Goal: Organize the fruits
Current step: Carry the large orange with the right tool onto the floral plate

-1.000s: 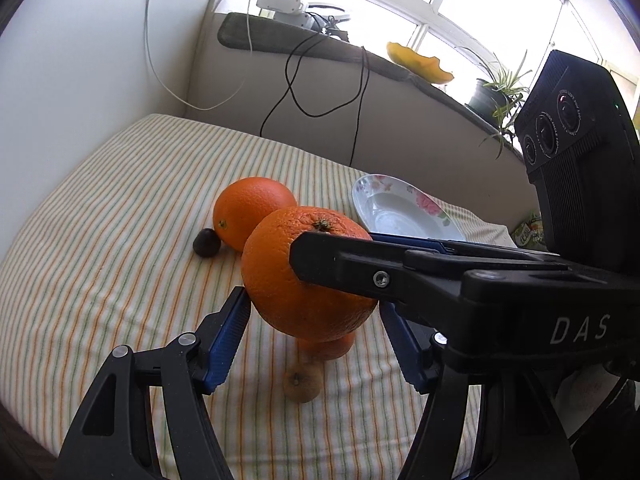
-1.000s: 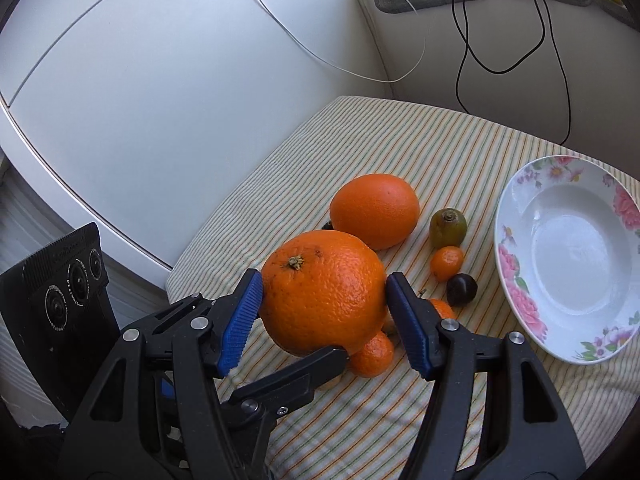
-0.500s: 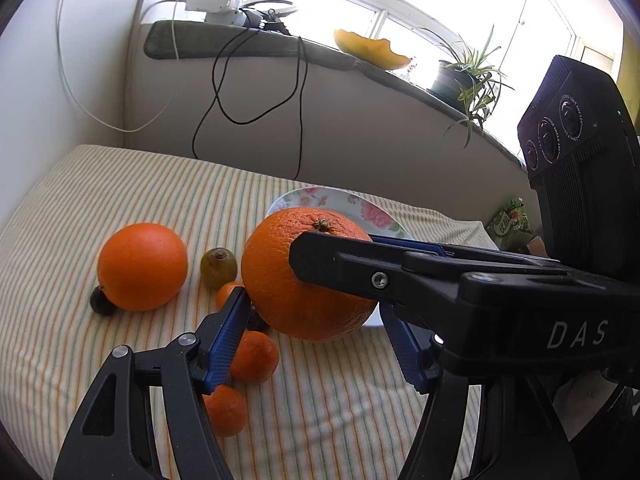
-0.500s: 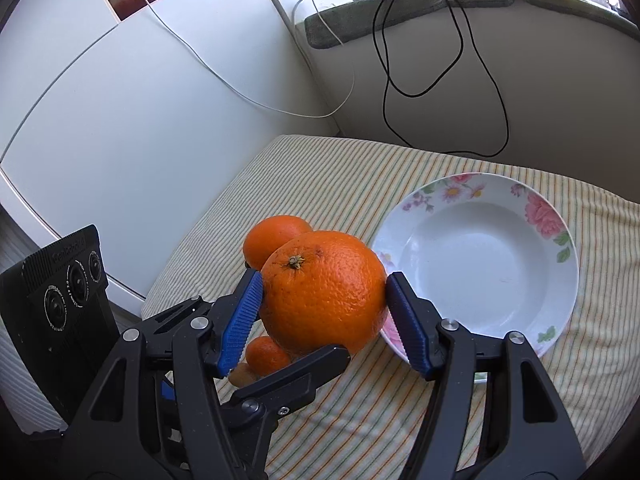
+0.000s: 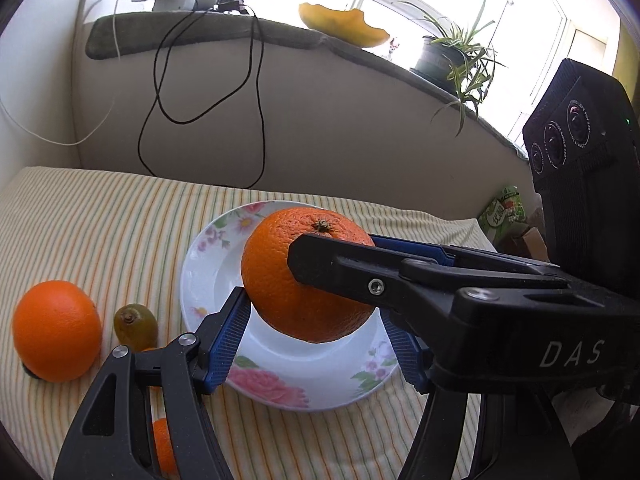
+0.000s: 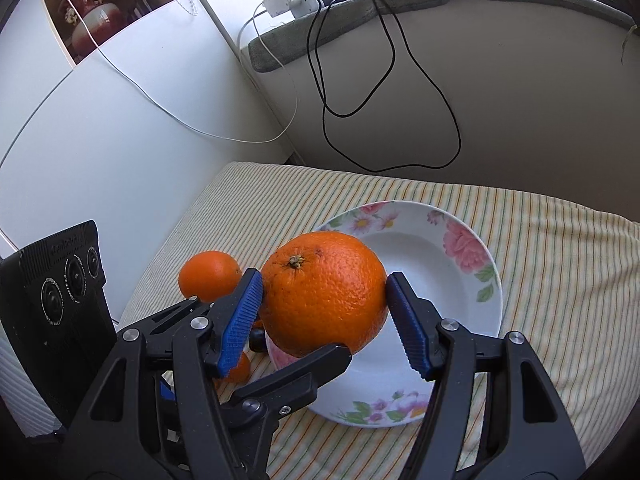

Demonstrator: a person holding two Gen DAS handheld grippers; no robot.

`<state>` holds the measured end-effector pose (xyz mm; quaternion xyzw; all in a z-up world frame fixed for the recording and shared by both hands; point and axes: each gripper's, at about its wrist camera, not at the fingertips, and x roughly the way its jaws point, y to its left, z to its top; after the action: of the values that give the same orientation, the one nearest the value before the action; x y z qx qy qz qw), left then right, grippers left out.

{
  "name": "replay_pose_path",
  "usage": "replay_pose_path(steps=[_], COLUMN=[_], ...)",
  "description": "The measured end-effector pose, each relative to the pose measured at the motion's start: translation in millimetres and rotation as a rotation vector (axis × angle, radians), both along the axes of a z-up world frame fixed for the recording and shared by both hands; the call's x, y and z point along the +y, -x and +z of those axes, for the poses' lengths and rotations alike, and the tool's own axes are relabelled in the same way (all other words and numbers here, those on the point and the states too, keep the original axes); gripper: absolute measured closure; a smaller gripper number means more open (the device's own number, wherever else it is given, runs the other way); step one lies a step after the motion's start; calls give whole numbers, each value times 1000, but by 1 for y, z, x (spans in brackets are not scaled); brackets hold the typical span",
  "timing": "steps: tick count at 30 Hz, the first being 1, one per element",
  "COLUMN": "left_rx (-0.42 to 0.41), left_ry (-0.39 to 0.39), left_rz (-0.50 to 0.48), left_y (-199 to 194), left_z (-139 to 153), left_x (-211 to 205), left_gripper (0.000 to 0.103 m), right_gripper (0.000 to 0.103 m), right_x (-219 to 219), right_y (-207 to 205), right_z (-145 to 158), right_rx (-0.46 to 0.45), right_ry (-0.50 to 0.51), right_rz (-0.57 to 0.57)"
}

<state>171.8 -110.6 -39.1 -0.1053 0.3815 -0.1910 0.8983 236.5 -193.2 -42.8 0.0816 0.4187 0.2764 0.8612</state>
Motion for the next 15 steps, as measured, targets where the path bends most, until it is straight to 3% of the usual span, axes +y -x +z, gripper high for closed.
replay_pose_path(steps=[15], left_rx=[61], left_ry=[-3], left_rz=[-14], left_y=[-28], left_z=[-21], left_x=[-14], left_gripper=[36], right_gripper=[36], right_x=[-10], right_y=[-28], right_z=[-24], right_rx=[32], right_ry=[3], right_rz=[-32])
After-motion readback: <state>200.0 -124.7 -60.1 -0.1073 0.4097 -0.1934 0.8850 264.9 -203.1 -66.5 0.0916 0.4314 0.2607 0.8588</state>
